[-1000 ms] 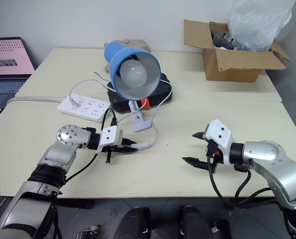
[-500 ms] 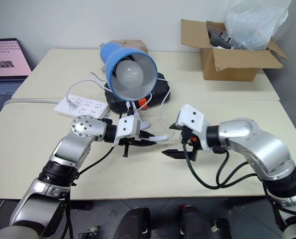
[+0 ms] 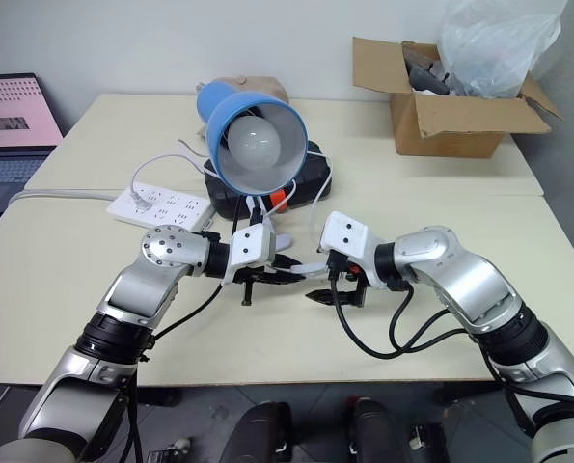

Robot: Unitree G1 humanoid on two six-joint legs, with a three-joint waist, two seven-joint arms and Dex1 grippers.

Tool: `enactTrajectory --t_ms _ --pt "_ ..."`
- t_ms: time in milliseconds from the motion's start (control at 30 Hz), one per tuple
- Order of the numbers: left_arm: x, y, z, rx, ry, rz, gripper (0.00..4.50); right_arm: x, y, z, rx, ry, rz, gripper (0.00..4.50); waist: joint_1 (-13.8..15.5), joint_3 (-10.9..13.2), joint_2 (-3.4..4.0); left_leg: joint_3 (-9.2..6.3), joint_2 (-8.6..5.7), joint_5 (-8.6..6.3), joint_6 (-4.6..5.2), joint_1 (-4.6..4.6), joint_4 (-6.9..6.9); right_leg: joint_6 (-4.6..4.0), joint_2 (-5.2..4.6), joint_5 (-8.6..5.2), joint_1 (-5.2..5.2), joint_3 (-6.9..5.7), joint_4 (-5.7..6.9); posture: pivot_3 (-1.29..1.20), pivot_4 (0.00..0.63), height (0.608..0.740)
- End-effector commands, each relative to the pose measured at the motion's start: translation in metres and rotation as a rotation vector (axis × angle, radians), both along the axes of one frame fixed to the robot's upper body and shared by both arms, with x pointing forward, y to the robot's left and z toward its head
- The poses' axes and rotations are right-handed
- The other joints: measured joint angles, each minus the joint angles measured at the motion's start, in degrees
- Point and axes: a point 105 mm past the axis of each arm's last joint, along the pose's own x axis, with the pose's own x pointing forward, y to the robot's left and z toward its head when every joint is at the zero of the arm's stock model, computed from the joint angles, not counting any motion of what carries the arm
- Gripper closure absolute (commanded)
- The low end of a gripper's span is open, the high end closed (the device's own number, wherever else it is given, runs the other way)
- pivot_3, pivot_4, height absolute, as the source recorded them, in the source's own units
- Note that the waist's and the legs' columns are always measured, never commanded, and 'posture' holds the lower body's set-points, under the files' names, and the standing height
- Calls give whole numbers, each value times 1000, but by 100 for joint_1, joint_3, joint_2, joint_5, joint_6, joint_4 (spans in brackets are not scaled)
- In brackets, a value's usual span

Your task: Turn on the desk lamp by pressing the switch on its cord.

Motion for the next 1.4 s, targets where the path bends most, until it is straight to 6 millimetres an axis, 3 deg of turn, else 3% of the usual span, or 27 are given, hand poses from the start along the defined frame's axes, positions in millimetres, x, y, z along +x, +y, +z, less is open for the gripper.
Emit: enactTrajectory --t_ms 33,233,733,800,1133,1200,1400 --pt "-3 -4 10 -14 -42 -23 4093 1 4 8 2 -48 33 0 0 0 0 0 0 0 0 0 0 0 0 0 0 0 0 0 150 740" --pt "-4 -6 12 -21 -48 -29 4093 3 3 5 -5 -52 32 0 1 0 0 0 0 0 0 0 0 0 0 0 0 0 0 0 150 740" --pt "-7 -10 19 -34 -61 -43 4093 12 -1 -5 -64 -95 58 3458 1 0 0 1 0 0 -1 0 0 0 1 0 0 1 1 0 150 740" --pt "-7 -10 19 -32 -63 -42 4093 13 -2 -4 -65 -99 60 3686 1 0 0 0 -1 0 0 0 0 0 1 0 0 0 1 0 150 740" --pt "-7 -11 19 -33 -71 -45 4093 12 1 3 -28 -107 85 3819 1 0 0 0 0 1 -1 1 1 0 1 0 0 0 2 0 150 740" --pt "-8 -10 18 -29 -70 -48 4093 10 3 7 6 -102 90 3128 1 0 0 1 0 1 -1 1 1 0 1 0 0 0 2 0 150 740" --pt "-9 -10 15 -13 -70 -55 4093 9 -2 14 28 -113 89 1927 4 0 0 1 0 1 -1 1 1 0 1 0 0 0 3 0 150 740"
